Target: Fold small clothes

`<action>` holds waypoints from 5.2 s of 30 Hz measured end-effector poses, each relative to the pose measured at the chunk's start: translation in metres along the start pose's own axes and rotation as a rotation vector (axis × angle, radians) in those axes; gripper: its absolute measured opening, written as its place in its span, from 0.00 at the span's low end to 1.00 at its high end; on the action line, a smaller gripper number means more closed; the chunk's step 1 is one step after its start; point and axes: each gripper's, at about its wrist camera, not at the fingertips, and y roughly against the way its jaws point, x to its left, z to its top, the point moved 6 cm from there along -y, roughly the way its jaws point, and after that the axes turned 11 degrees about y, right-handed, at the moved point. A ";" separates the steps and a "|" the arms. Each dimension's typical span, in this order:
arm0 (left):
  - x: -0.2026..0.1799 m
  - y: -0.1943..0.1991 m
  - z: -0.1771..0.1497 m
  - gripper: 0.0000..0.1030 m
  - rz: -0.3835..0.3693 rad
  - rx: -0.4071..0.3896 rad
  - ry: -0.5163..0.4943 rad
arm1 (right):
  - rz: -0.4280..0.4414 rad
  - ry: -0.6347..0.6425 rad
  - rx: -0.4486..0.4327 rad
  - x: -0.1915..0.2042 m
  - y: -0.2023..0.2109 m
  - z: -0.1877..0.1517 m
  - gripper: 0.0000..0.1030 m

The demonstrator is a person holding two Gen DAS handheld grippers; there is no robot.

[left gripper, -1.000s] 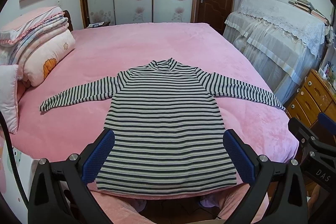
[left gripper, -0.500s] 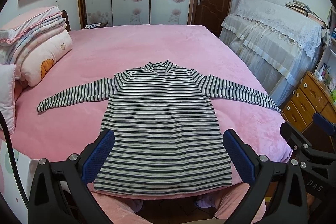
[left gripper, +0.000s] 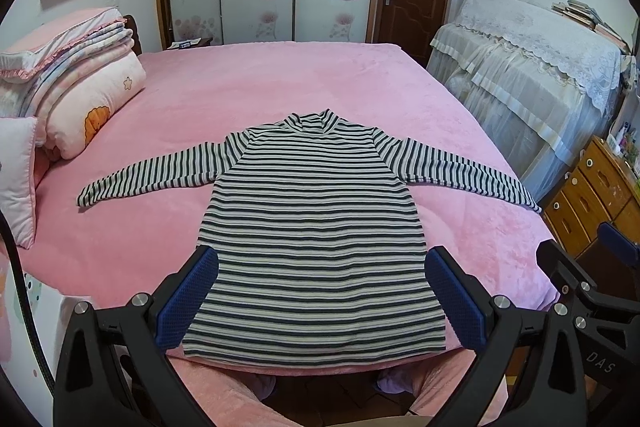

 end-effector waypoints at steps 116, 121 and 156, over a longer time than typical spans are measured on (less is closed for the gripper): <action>-0.298 -0.436 0.004 0.99 0.094 0.179 -0.243 | -0.064 -0.791 0.377 -0.380 -0.355 -0.151 0.70; -0.326 -0.438 0.003 0.99 0.074 0.143 -0.250 | -0.046 -0.849 0.377 -0.385 -0.373 -0.163 0.70; -0.138 -0.308 0.065 0.99 0.159 0.137 -0.143 | 0.085 -0.187 0.073 -0.195 -0.312 0.031 0.12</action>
